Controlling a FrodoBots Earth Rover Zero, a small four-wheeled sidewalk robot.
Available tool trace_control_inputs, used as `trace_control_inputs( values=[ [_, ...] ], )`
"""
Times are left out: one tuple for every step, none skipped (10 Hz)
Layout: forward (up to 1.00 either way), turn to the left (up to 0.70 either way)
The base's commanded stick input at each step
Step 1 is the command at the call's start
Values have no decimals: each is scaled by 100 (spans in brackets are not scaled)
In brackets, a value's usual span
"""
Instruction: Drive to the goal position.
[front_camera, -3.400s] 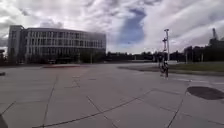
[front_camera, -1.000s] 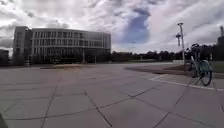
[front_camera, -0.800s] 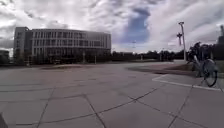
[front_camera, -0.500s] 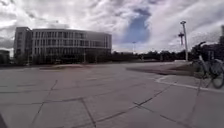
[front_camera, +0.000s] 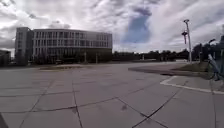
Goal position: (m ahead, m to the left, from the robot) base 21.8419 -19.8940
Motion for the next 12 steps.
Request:
trace_control_inputs(
  values=[
    [70,1],
    [70,1],
    [70,1],
    [70,1],
    [70,1],
    [70,1],
    [70,1],
    [70,1],
    [70,1],
    [70,1],
    [70,1],
    [70,1]
  ],
)
